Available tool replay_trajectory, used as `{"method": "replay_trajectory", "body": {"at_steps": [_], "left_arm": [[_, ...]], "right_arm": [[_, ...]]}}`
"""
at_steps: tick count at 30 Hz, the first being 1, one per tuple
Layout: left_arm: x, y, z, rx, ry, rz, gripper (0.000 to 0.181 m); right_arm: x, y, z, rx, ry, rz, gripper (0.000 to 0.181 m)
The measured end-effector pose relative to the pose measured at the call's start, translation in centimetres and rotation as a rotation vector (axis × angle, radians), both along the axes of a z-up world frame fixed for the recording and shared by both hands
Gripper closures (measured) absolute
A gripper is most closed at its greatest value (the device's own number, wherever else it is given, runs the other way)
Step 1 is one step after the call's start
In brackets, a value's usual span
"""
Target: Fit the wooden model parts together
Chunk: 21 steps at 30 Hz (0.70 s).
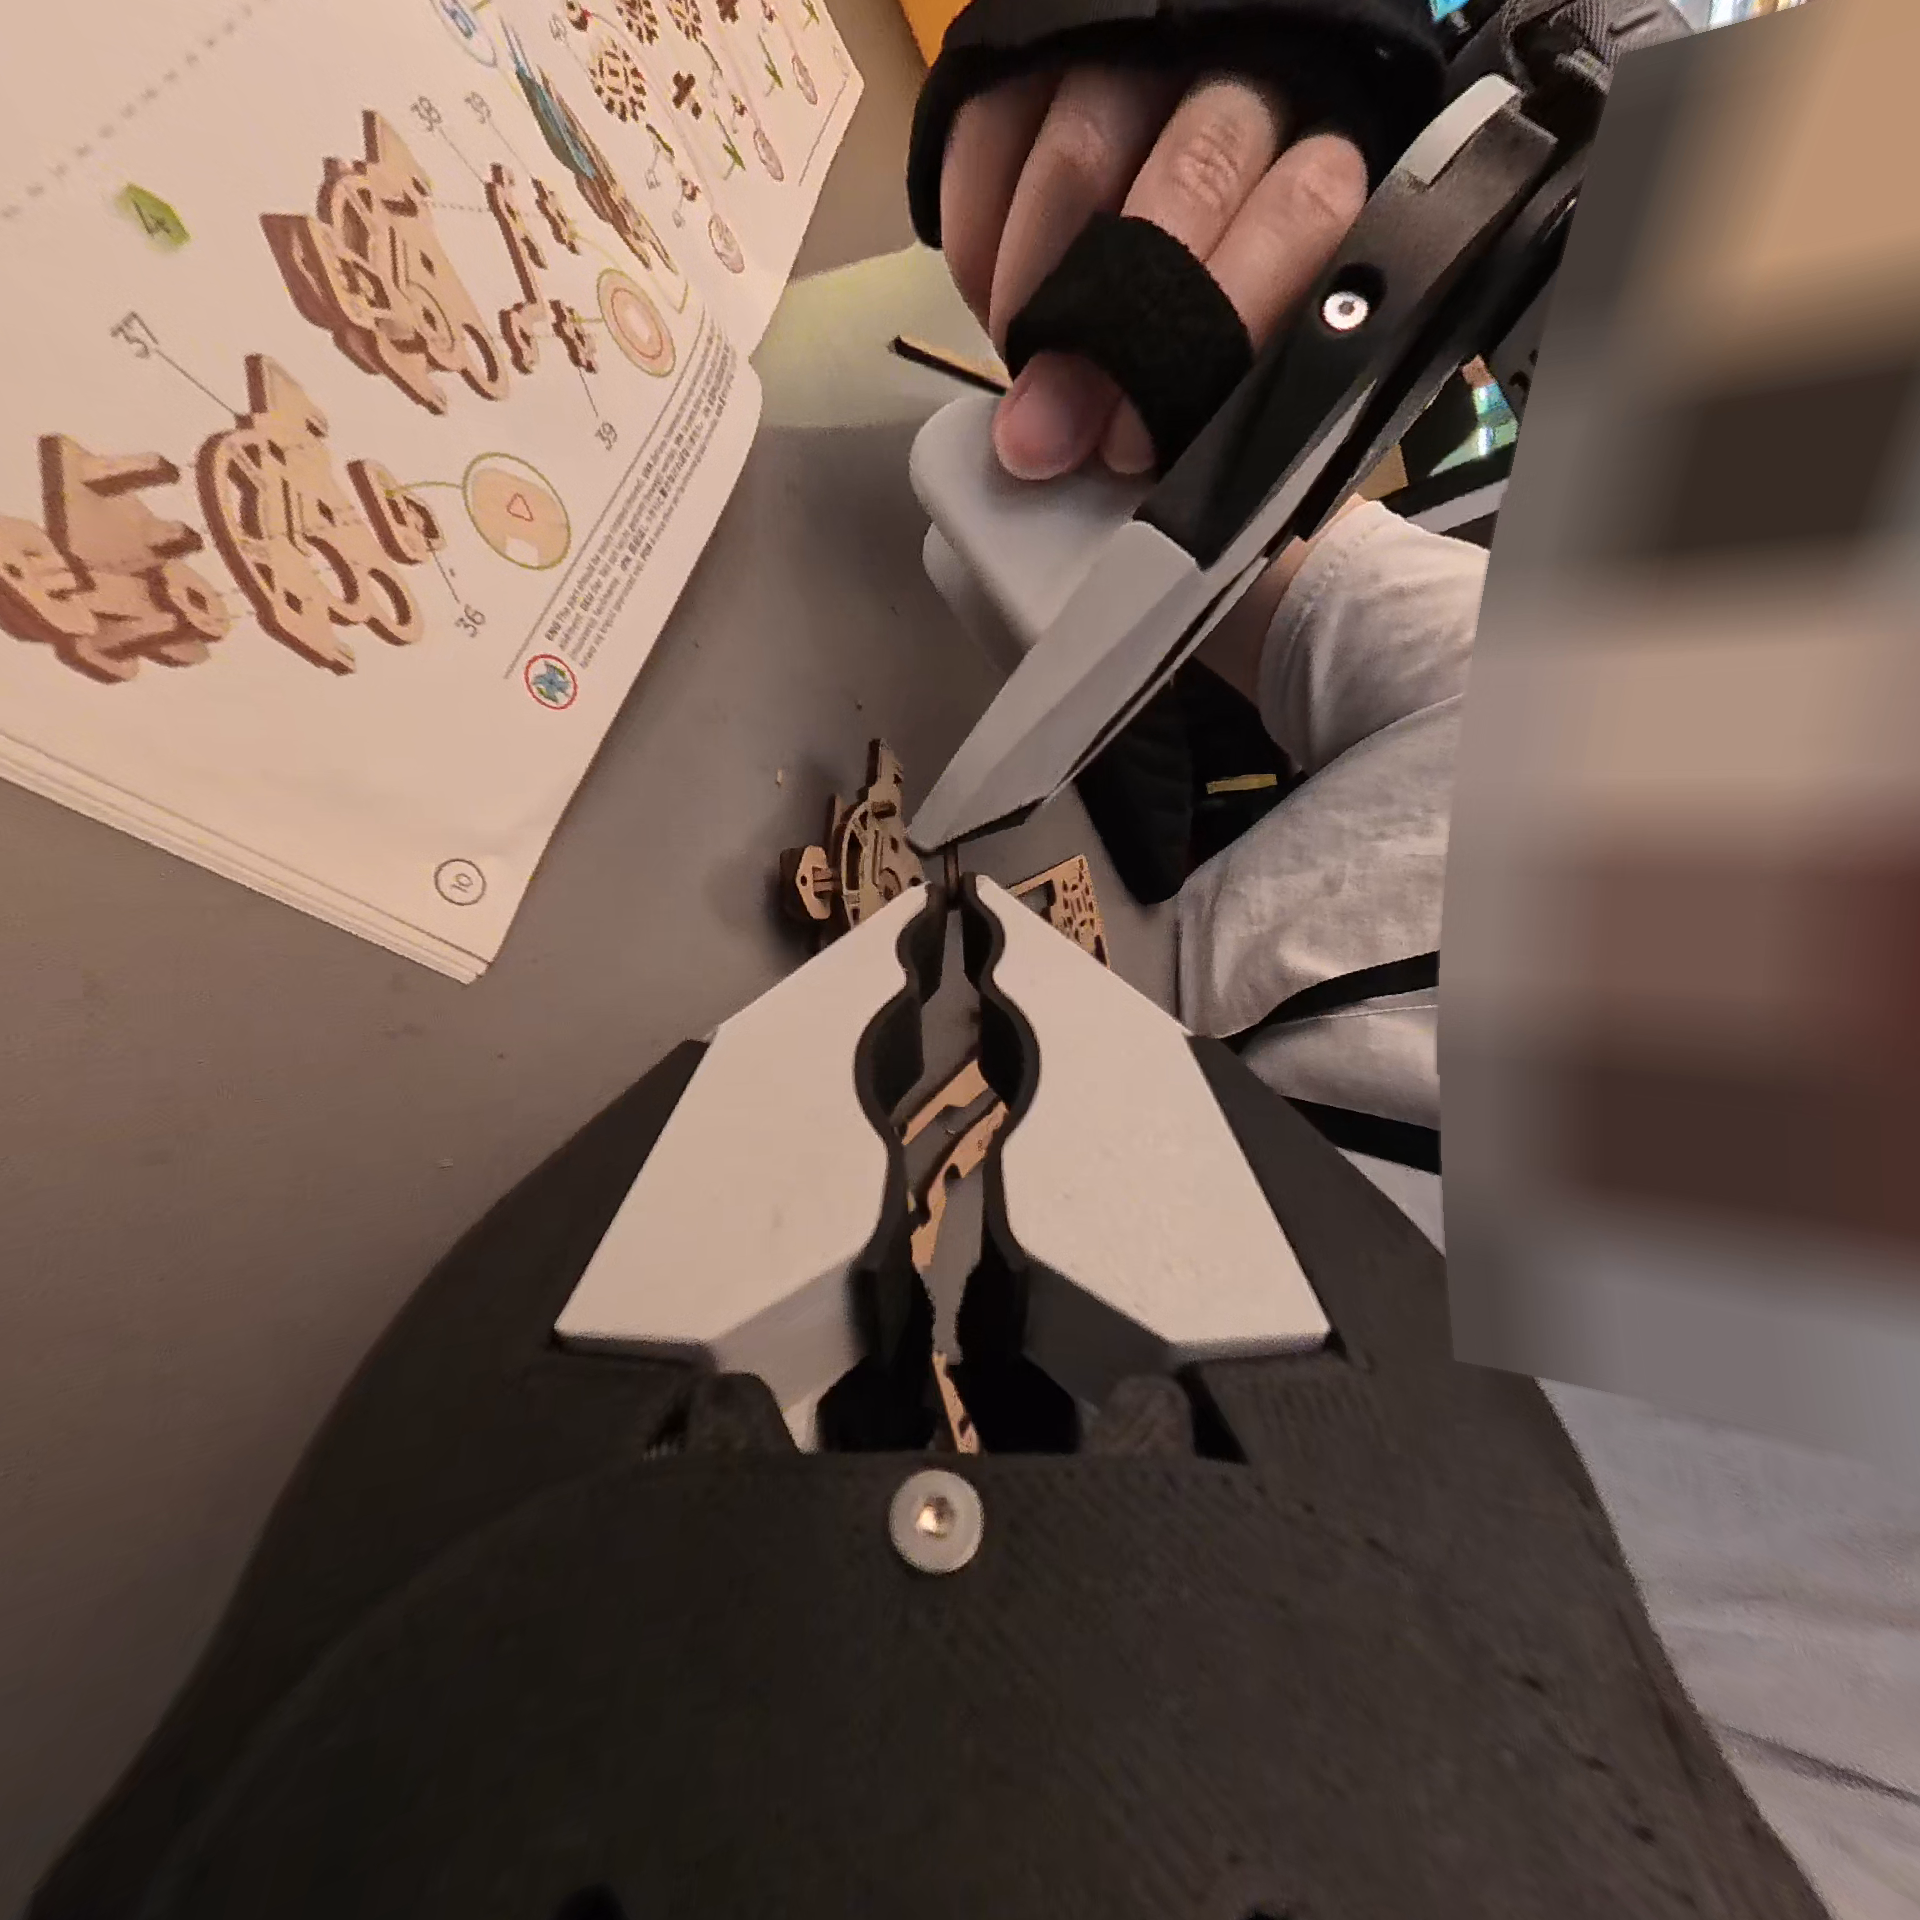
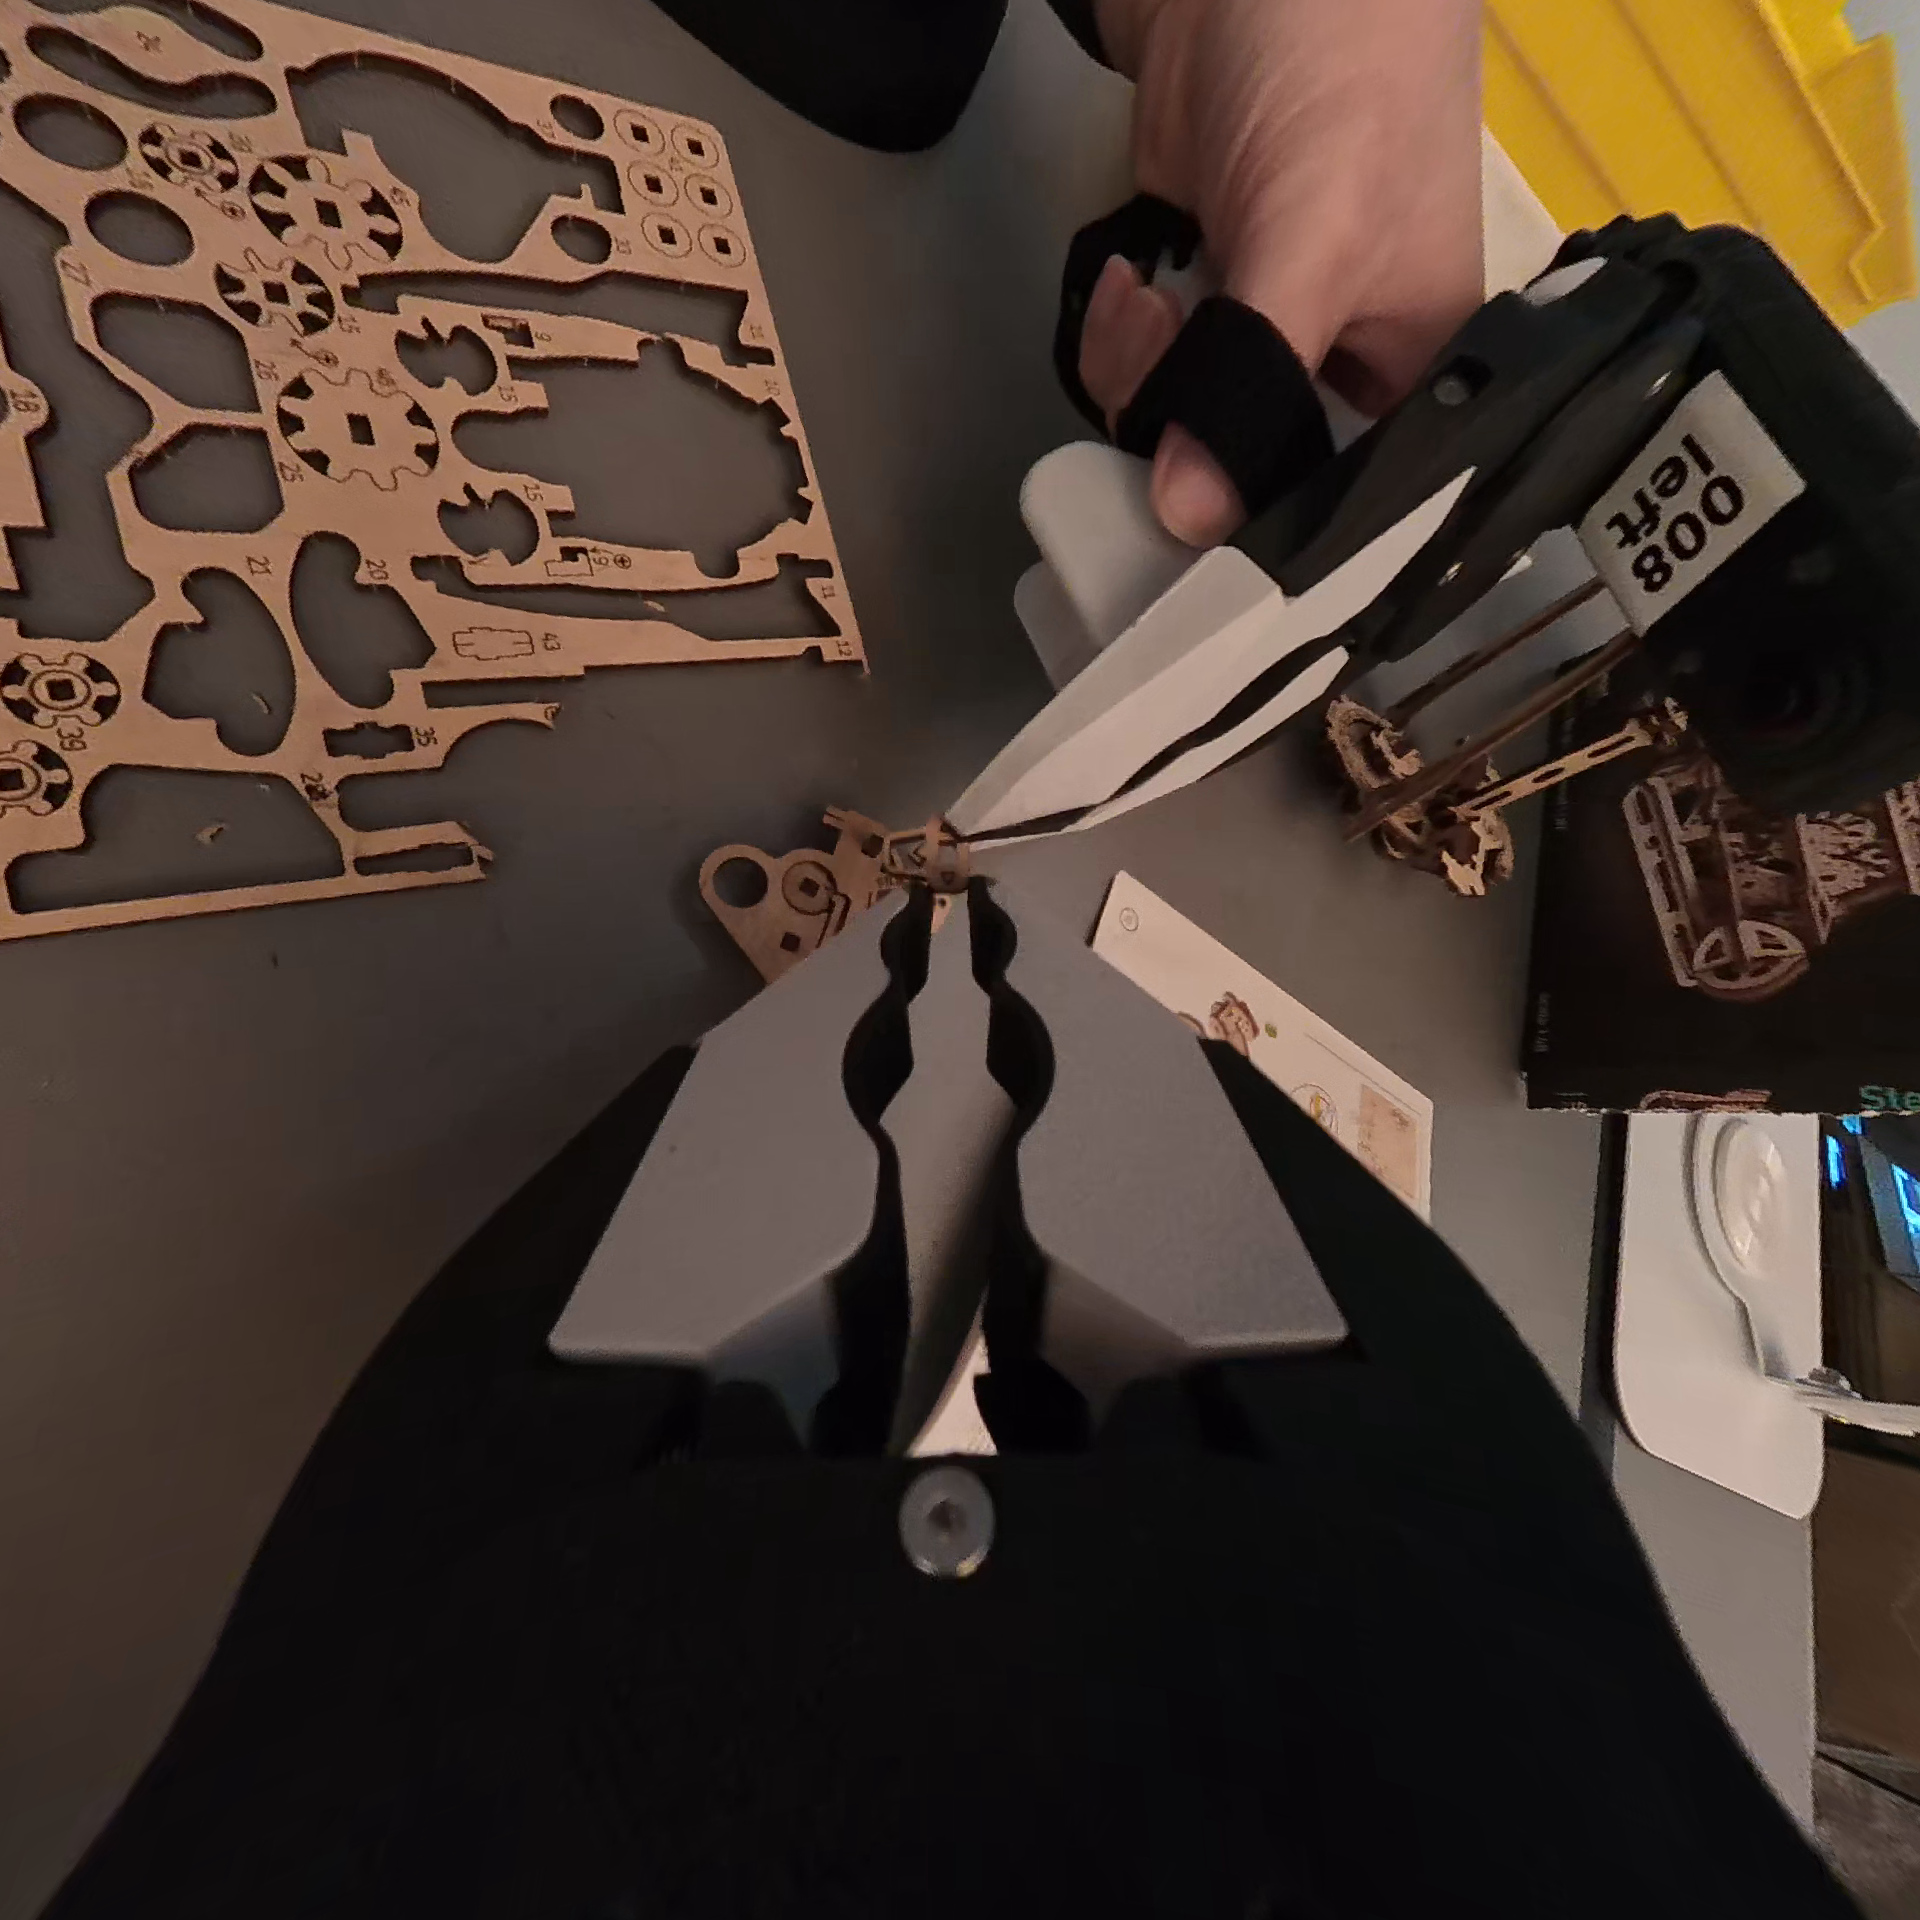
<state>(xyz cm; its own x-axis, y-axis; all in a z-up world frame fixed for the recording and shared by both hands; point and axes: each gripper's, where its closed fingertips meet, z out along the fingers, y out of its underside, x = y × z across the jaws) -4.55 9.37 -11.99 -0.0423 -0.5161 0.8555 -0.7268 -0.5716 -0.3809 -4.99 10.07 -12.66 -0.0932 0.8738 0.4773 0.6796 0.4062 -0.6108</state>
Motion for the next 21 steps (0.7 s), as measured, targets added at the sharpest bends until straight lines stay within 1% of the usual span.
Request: {"method": "replay_trajectory", "body": {"at_steps": [3, 5, 7, 12, 14, 17, 18, 21], "left_arm": [[0.0, 0.1, -0.1, 0.007, 0.001, 0.004, 0.18], [0.0, 0.2, -0.2, 0.013, 0.004, 0.01, 0.18], [0.0, 0.2, -0.2, 0.013, 0.003, 0.013, 0.18], [-0.1, 0.1, 0.0, 0.005, -0.003, 0.017, 0.18], [-0.1, -0.1, 0.1, 0.003, -0.008, 0.014, 0.18], [-0.1, -0.4, 0.2, -0.003, -0.014, 0.007, 0.18], [-0.1, -0.4, 0.2, -0.006, -0.016, 0.006, 0.18], [-0.2, -0.4, 0.3, -0.009, -0.02, 0.008, 0.18]], "right_arm": [[0.2, 0.3, -0.1, 0.028, -0.019, -0.013, 0.169], [-0.1, -0.1, -0.2, 0.02, -0.019, -0.002, 0.171], [-0.2, 0.1, -0.1, 0.057, -0.021, -0.008, 0.174], [-0.2, -0.1, 0.2, 0.094, -0.016, -0.018, 0.174], [-0.3, -0.1, 0.4, 0.107, -0.01, -0.029, 0.169], [-0.4, -0.5, 0.5, 0.123, -0.012, -0.01, 0.17], [-0.4, -0.7, 0.4, 0.127, -0.016, 0.004, 0.174], [-0.4, -0.6, 0.5, 0.147, -0.006, 0.007, 0.174]]}}
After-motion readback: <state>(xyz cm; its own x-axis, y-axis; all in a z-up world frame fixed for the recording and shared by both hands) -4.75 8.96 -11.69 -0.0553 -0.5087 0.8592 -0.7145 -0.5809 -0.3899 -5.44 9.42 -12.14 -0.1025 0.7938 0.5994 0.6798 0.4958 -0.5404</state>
